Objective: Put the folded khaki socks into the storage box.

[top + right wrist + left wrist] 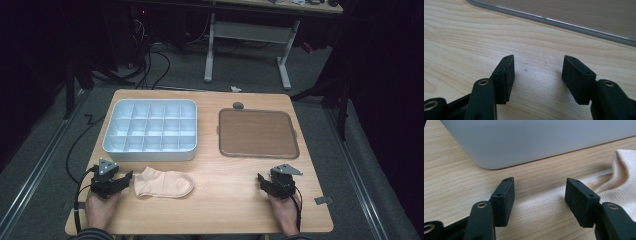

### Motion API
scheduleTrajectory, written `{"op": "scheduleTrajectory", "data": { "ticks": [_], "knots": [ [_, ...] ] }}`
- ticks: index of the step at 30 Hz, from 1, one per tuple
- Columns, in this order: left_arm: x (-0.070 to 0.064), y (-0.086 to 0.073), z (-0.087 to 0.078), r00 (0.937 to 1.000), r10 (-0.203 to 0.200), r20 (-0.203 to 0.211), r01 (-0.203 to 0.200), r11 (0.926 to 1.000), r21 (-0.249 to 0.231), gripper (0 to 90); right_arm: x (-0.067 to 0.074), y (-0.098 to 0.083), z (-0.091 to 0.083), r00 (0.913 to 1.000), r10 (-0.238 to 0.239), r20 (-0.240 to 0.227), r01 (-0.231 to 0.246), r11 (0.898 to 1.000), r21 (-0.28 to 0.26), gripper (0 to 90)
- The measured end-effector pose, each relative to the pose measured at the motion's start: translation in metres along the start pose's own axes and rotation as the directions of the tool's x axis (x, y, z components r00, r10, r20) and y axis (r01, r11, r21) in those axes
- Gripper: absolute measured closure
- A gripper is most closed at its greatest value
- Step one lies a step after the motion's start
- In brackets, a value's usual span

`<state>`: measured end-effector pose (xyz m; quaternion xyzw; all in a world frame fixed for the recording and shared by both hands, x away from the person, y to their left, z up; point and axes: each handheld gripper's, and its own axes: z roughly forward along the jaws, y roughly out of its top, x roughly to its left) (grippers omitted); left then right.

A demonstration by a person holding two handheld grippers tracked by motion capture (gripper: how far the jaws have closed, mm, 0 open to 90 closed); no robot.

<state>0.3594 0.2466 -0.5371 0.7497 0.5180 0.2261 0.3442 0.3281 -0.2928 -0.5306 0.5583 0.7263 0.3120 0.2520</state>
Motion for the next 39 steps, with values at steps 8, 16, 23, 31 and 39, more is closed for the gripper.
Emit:
{"op": "scheduleTrajectory", "data": {
  "ticks": [8,16,23,31,39],
  "knots": [
    [-0.001,-0.001,-0.002,0.9989,-0.037,0.029,0.037,0.9993,-0.007,38.2,0.005,0.0,-0.003,0.9997,0.026,0.002,-0.026,1.0,-0.014,53.5],
    [-0.001,0.0,-0.006,0.9931,-0.087,0.079,0.089,0.9959,-0.02,39.9,0.02,0.005,-0.007,0.998,0.011,-0.062,-0.013,0.999,-0.04,56.1],
    [-0.009,0.001,-0.024,0.9799,-0.108,0.168,0.126,0.9871,-0.099,40.8,0.039,0.011,-0.012,0.9933,-0.016,-0.114,0.008,0.997,-0.071,57.0],
    [-0.028,0.002,-0.025,0.9804,-0.049,0.191,0.069,0.993,-0.097,39.4,0.069,0.017,-0.013,0.9779,-0.069,-0.197,0.05,0.994,-0.098,58.0],
    [-0.037,-0.004,-0.017,0.9817,-0.04,0.186,0.053,0.9964,-0.066,38.5,0.107,0.028,-0.004,0.95,-0.107,-0.293,0.08,0.991,-0.103,60.0]
  ]
}}
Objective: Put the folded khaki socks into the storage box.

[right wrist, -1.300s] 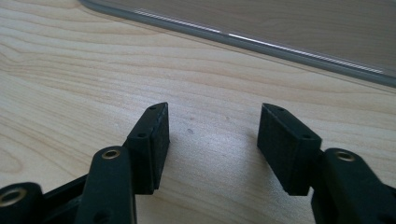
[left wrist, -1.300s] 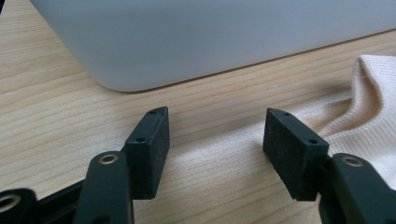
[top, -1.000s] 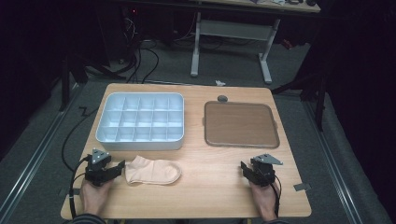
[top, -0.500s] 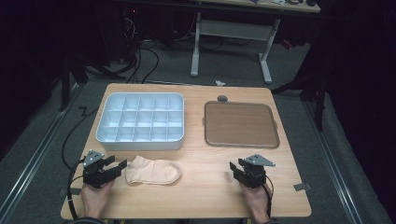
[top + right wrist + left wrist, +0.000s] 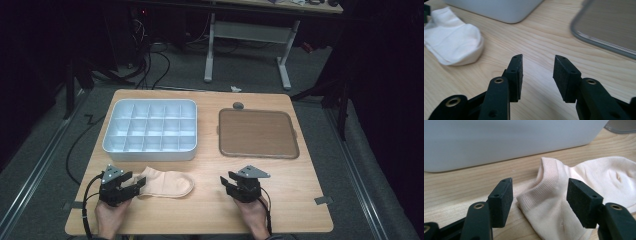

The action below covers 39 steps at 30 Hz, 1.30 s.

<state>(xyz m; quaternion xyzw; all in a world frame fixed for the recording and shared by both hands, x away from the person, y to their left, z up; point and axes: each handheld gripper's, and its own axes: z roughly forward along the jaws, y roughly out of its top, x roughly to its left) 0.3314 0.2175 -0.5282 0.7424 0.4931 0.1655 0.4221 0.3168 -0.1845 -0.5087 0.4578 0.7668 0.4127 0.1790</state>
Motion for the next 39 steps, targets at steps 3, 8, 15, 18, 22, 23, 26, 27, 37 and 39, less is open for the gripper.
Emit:
{"op": "scheduleTrajectory", "data": {
  "ticks": [3,8,15,18,22,23,26,27,37,39],
  "knots": [
    [-0.001,-0.002,0.002,1.0,0.004,0.0,-0.004,0.9999,0.01,38.1,0.013,0.005,0.01,0.9991,-0.019,-0.038,0.019,1.0,0.005,60.0],
    [-0.003,-0.003,0.006,0.9999,0.015,-0.005,-0.015,0.9993,0.033,38.0,0.037,0.012,0.028,0.9934,-0.055,-0.101,0.058,0.998,0.024,60.0],
    [-0.004,-0.004,0.007,0.9994,0.03,-0.015,-0.029,0.9988,0.04,38.0,0.055,0.018,0.047,0.9869,-0.073,-0.144,0.079,0.996,0.032,60.0],
    [-0.005,-0.005,0.009,0.9996,0.025,-0.013,-0.024,0.9983,0.054,38.2,0.059,0.019,0.051,0.9862,-0.07,-0.15,0.077,0.996,0.039,60.0],
    [-0.007,-0.005,0.009,0.9991,0.037,-0.019,-0.036,0.9976,0.06,38.4,0.062,0.019,0.058,0.9852,-0.076,-0.153,0.085,0.995,0.052,60.0],
    [-0.008,-0.005,0.009,0.9989,0.042,-0.023,-0.04,0.9973,0.062,38.4,0.063,0.019,0.059,0.9854,-0.074,-0.153,0.084,0.995,0.061,60.0],
    [-0.011,-0.007,0.008,0.9972,0.066,-0.034,-0.064,0.9959,0.064,38.9,0.066,0.018,0.064,0.9846,-0.094,-0.147,0.107,0.991,0.083,61.7],
    [-0.011,-0.007,0.008,0.9964,0.076,-0.038,-0.073,0.995,0.068,39.0,0.067,0.017,0.065,0.9849,-0.097,-0.144,0.11,0.99,0.091,62.4],
    [-0.012,-0.007,0.008,0.9952,0.084,-0.05,-0.08,0.9944,0.069,41.8,0.07,0.015,0.071,0.9771,-0.152,-0.149,0.169,0.98,0.109,68.5],
    [-0.012,-0.007,0.008,0.9954,0.08,-0.052,-0.077,0.9949,0.066,43.3,0.071,0.015,0.071,0.9758,-0.165,-0.143,0.181,0.977,0.109,68.8]
  ]
}}
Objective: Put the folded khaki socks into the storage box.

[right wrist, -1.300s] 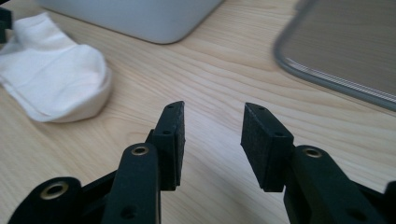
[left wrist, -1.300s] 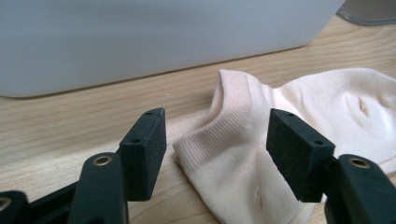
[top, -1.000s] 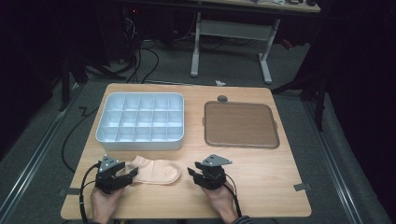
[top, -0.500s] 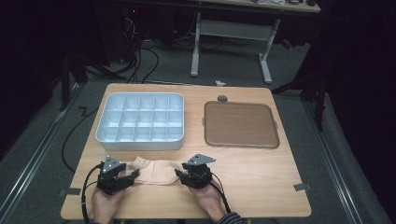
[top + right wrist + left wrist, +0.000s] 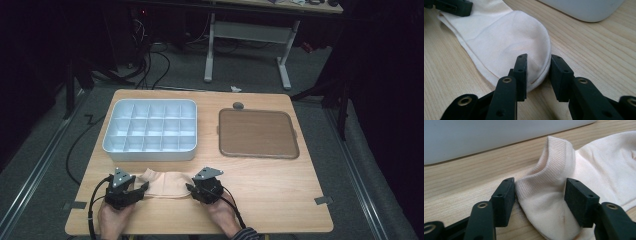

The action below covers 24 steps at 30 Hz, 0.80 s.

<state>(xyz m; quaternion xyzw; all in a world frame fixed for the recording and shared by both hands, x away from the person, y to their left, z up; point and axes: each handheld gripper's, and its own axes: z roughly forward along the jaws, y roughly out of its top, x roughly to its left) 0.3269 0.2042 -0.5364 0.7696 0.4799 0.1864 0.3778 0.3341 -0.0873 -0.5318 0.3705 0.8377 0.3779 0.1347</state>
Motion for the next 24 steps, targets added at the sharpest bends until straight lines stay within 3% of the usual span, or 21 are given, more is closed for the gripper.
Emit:
{"op": "scheduleTrajectory", "data": {
  "ticks": [9,13,20,24],
  "knots": [
    [0.0032,-0.0005,-0.0013,0.9995,-0.017,0.028,0.017,0.9998,-0.008,64.1,-0.0003,-0.0006,0.0001,0.9998,0.011,-0.017,-0.011,1.0,-0.004,78.4],
    [0.0042,-0.0005,-0.001,0.9975,-0.033,0.062,0.034,0.9994,-0.007,74.2,-0.0001,-0.0007,-0.0003,0.9997,0.011,-0.02,-0.011,1.0,-0.002,81.9],
    [0.0066,0.0001,-0.0002,0.9939,-0.053,0.097,0.053,0.9986,-0.003,78.3,-0.0005,-0.001,-0.0009,0.9998,0.001,-0.018,-0.002,1.0,-0.008,86.2],
    [0.0089,-0.0002,-0.0009,0.9882,-0.086,0.126,0.089,0.996,-0.013,78.9,-0.0011,-0.0007,-0.0017,0.9999,0.003,-0.014,-0.003,1.0,-0.009,86.7]
  ]
}}
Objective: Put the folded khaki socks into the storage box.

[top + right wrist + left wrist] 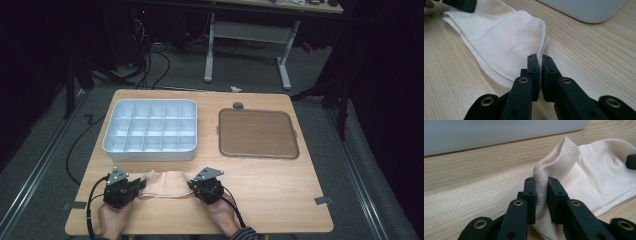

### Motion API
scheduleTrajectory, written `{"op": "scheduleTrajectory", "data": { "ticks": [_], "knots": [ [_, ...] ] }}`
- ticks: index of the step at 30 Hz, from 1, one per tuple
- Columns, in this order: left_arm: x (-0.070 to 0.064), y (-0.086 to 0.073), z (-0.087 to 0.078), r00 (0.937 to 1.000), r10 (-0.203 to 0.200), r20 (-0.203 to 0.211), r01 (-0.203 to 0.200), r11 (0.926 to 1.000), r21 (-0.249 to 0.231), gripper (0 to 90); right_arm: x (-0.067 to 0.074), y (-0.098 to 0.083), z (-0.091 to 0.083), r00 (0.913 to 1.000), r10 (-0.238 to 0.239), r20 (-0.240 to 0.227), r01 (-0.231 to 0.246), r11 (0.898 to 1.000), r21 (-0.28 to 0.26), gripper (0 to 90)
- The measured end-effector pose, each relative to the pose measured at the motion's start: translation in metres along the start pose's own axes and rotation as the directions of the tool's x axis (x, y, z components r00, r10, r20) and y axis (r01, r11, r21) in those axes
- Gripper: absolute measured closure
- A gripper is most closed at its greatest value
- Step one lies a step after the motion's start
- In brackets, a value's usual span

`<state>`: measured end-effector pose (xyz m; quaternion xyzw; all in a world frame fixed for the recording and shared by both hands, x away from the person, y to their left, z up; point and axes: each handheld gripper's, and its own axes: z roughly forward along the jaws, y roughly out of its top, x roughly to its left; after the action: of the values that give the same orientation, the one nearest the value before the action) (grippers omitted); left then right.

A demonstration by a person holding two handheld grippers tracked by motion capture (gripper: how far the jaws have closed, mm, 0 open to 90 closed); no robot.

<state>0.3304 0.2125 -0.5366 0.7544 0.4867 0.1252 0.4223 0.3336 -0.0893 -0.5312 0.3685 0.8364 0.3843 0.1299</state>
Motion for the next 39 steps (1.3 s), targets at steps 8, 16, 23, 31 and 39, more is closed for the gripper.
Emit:
{"op": "scheduleTrajectory", "data": {
  "ticks": [8,16,23,31,39],
  "knots": [
    [-0.009,0.006,-0.005,0.9992,0.031,0.026,-0.03,0.9992,-0.025,79.0,-0.004,0.001,-0.009,0.9999,0.014,0.004,-0.014,1.0,-0.025,86.8],
    [-0.02,0.013,-0.004,0.9971,0.063,0.043,-0.062,0.9975,-0.034,79.0,-0.012,-0.001,-0.018,0.9997,0.018,0.018,-0.018,0.999,-0.04,86.8],
    [-0.026,0.018,-0.004,0.9956,0.076,0.055,-0.074,0.9962,-0.046,78.9,-0.016,-0.002,-0.024,0.9992,0.027,0.028,-0.026,0.998,-0.05,86.8],
    [-0.035,0.024,0.001,0.9927,0.079,0.091,-0.074,0.9958,-0.054,78.8,-0.025,-0.007,-0.033,0.9984,0.035,0.044,-0.033,0.998,-0.052,86.8],
    [-0.045,0.031,0.011,0.9875,0.082,0.135,-0.075,0.9957,-0.054,78.7,-0.039,-0.015,-0.043,0.9949,0.08,0.061,-0.075,0.995,-0.067,86.8]
  ]
}}
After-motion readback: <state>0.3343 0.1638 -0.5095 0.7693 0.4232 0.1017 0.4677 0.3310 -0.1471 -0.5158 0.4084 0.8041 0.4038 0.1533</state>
